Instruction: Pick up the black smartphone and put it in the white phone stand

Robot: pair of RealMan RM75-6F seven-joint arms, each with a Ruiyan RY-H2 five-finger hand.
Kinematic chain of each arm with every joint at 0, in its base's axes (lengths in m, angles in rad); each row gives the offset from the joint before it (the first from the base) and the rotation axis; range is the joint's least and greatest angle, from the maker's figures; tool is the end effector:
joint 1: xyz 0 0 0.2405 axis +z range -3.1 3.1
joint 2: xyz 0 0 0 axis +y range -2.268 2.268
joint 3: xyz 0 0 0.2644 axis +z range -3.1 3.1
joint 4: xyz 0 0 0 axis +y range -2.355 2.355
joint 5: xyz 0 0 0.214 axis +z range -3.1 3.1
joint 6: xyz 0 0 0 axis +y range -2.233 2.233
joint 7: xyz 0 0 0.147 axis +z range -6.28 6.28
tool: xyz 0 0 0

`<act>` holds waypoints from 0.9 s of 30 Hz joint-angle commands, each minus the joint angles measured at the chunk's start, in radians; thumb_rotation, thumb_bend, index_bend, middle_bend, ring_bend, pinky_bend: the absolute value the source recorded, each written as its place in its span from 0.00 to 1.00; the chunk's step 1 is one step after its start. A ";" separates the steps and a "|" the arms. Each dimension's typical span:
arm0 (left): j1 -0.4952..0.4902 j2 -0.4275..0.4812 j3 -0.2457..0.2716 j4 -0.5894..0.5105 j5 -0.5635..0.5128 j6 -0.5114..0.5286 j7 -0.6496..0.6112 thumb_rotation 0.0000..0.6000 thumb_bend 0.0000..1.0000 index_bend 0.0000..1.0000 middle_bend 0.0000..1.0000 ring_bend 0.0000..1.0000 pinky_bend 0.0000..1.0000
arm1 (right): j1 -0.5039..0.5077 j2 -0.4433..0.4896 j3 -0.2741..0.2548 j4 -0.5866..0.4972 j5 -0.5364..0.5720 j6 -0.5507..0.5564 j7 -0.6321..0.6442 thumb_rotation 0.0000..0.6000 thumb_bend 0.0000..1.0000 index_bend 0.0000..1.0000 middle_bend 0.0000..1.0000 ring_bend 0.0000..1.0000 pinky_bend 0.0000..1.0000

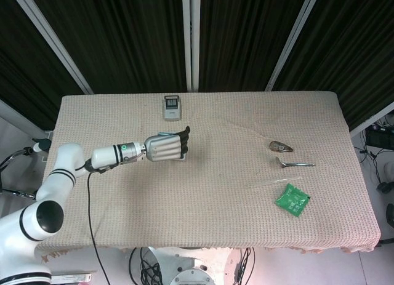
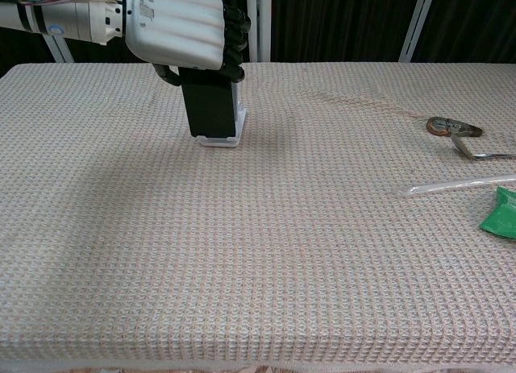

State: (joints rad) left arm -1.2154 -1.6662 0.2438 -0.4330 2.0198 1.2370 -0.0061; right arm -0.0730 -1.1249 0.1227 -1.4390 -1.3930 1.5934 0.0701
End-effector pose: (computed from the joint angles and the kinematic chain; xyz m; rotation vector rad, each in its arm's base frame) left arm -0.0824 0.4567 0.0059 -2.3236 0.8837 -0.7140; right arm -0.3784 -0.1415 0.2096 1.1288 -0.8067 0.7753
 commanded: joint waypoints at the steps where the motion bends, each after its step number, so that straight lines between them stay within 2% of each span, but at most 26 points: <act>1: 0.001 -0.001 0.005 0.001 -0.001 0.000 0.000 1.00 0.46 0.52 0.56 0.30 0.23 | 0.000 -0.001 0.000 0.002 0.001 -0.001 0.001 1.00 0.42 0.00 0.00 0.00 0.00; 13: -0.001 -0.017 -0.004 0.005 -0.033 0.001 -0.011 1.00 0.46 0.52 0.56 0.30 0.23 | 0.000 0.001 0.002 0.000 0.006 -0.009 -0.002 1.00 0.42 0.00 0.00 0.00 0.00; 23: 0.006 -0.026 0.017 0.021 -0.033 -0.011 -0.013 1.00 0.46 0.51 0.56 0.30 0.23 | 0.001 0.006 0.006 -0.009 0.015 -0.016 -0.007 1.00 0.42 0.00 0.00 0.00 0.00; 27: 0.005 -0.024 0.024 0.025 -0.032 -0.011 -0.015 1.00 0.43 0.49 0.48 0.27 0.23 | 0.002 0.008 0.005 -0.010 0.018 -0.023 -0.008 1.00 0.42 0.00 0.00 0.00 0.00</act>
State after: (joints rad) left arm -1.2106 -1.6902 0.2678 -0.4081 1.9871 1.2261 -0.0209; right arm -0.0710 -1.1173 0.1276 -1.4488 -1.3758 1.5709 0.0626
